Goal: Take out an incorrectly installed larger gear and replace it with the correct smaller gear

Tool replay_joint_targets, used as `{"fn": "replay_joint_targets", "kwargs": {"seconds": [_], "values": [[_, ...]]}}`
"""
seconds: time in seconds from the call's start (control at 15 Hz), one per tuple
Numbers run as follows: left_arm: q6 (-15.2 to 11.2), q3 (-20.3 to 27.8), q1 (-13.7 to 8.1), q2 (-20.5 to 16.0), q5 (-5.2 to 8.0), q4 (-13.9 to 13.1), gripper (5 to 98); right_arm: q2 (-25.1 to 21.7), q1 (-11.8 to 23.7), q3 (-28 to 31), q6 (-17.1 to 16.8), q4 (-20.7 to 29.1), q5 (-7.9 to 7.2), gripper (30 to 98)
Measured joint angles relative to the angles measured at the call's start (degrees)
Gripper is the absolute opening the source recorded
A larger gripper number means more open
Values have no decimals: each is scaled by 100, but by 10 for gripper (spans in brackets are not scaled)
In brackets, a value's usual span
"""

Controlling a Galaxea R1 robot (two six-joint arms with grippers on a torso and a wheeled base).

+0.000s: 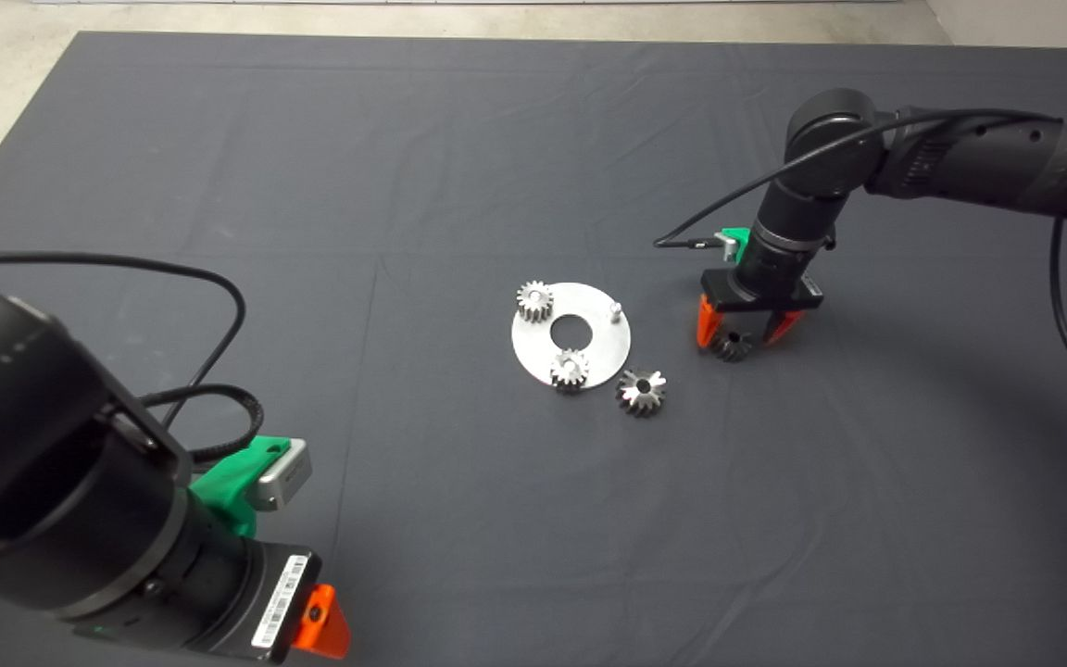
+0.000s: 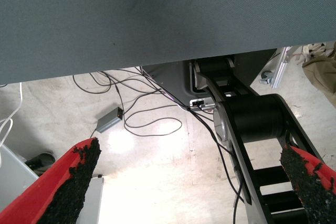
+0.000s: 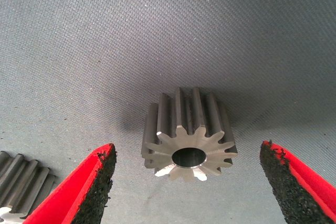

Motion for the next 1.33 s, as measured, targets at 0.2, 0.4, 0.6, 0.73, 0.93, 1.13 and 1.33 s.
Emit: {"fn": "replay_joint_targets", "kwargs": {"seconds": [0.2,0.4,0.6,0.73,0.93,1.13,1.33], "values": [[0,0,0,0,0,1,883,0,-20,0,0,-13,0,705],[0,0,0,0,0,1,883,2,-61,0,0,-13,-2,705],[0,0,0,0,0,1,883,2,-60,0,0,-15,0,705],[0,0,0,0,0,1,883,5,-60,0,1,-15,0,661],[0,0,0,0,0,1,883,5,-60,0,0,-15,0,660],[0,0,0,0,0,1,883,5,-60,0,0,-15,0,660],[0,0,0,0,0,1,883,5,-60,2,0,-24,0,660]]}}
